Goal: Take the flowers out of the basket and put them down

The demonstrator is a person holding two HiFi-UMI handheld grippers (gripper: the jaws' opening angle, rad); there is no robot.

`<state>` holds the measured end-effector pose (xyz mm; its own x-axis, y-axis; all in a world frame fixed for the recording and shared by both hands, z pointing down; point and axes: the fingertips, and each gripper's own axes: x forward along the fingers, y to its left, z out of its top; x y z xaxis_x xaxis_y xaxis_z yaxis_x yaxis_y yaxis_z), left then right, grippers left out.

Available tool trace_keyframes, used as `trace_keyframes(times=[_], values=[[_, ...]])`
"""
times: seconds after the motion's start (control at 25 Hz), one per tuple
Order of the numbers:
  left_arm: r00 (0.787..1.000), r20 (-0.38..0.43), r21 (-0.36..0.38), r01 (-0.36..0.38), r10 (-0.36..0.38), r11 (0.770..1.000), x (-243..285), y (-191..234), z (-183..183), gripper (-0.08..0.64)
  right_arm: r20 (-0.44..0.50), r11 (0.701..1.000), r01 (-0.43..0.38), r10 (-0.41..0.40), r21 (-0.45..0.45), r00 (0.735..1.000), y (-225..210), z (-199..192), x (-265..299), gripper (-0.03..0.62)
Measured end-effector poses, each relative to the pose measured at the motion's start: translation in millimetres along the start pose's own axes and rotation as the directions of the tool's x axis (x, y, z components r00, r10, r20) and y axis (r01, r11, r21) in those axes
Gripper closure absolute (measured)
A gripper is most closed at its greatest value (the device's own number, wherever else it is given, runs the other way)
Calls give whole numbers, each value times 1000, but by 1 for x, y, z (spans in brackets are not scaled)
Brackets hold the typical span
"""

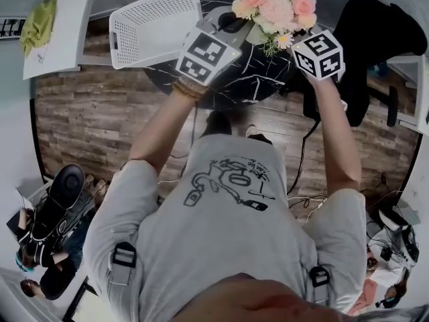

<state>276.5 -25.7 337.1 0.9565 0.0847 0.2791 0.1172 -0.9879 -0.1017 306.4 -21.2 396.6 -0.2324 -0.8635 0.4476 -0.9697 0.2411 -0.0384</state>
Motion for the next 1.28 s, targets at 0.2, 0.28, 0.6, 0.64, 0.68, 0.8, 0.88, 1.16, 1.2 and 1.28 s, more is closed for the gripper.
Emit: trace_keyframes(times=[0.2,0.28,0.6,0.64,0.68,0.8,0.88,1.16,1.2,1.28], values=[[1000,-21,-25,9,-10,1000,1,-10,-27,557,-23,1000,-4,5,5,1000,9,-26,8,304],[1000,-26,-35,13,-14,999,2,-14,-36,557,-29,1000,-8,8,15,1000,12,-37,10,304],[997,-73,-71,31,-36,997,13,-24,-88,557,-73,1000,-12,14,27,997,16,-87,31,304],[996,-77,-78,32,-38,996,14,-25,-95,557,-82,999,-13,15,30,997,17,-93,33,304],[996,-83,-84,33,-40,996,15,-25,-101,557,-90,999,-14,16,29,996,17,-99,36,304],[994,-97,-97,34,-43,995,20,-26,-118,557,-110,999,-17,20,28,994,17,-114,44,305],[994,-101,-107,36,-47,994,22,-27,-128,557,-118,999,-21,25,33,993,18,-123,49,305],[992,-115,-135,38,-54,990,27,-26,-161,557,-139,999,-27,31,33,990,20,-151,69,305],[992,-116,-139,38,-54,990,27,-26,-165,557,-140,999,-29,33,35,990,20,-154,71,305],[991,-118,-149,38,-56,988,27,-26,-172,557,-143,999,-31,36,36,989,22,-159,75,305]])
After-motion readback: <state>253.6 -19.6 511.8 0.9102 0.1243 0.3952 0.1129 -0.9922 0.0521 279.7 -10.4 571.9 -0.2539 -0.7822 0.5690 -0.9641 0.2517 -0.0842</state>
